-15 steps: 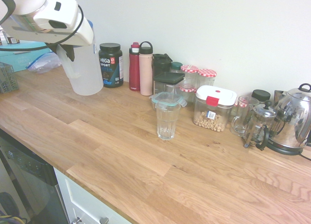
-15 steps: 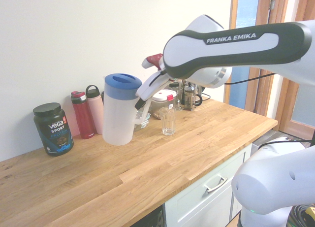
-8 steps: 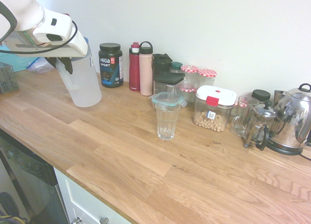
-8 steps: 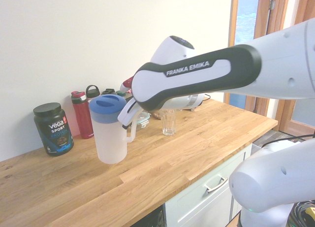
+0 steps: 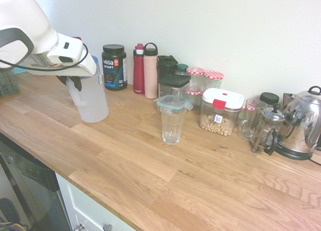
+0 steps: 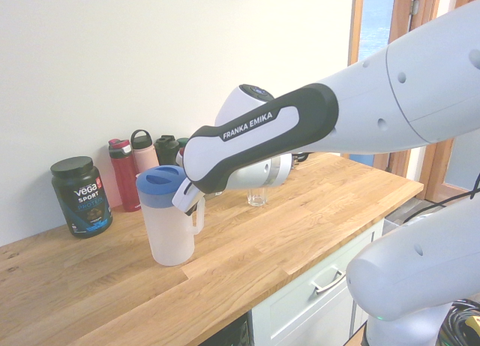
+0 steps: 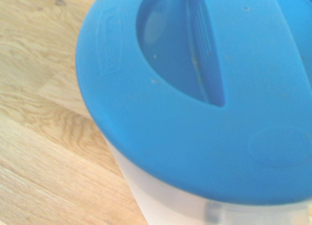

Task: Pour me some water

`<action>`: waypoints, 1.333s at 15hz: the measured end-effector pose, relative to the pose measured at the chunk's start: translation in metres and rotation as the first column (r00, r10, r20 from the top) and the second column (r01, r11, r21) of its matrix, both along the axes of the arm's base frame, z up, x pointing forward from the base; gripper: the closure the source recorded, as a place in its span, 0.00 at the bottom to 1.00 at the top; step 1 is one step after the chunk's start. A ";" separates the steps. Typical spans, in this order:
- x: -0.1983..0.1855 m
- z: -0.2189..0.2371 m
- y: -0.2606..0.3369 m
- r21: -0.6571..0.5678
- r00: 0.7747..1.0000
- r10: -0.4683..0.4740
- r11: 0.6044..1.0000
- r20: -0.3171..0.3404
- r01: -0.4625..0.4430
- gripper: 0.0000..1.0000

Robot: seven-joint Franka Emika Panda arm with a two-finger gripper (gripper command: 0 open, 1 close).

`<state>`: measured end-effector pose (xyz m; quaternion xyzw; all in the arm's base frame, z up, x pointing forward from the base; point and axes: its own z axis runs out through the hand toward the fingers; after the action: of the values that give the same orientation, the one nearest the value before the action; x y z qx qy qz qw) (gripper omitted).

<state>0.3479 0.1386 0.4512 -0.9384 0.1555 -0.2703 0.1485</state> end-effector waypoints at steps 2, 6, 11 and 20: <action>0.000 -0.001 0.000 0.001 1.000 -0.001 1.000 0.000 0.001 1.00; 0.001 -0.002 0.000 0.004 1.000 -0.004 1.000 -0.005 0.004 0.00; 0.001 -0.003 0.000 0.005 1.000 -0.004 1.000 -0.011 0.004 0.00; -0.002 0.004 -0.008 0.004 0.998 -0.002 1.000 -0.058 0.002 0.00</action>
<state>0.3457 0.1303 0.4551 -0.9455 0.1613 -0.2428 0.1455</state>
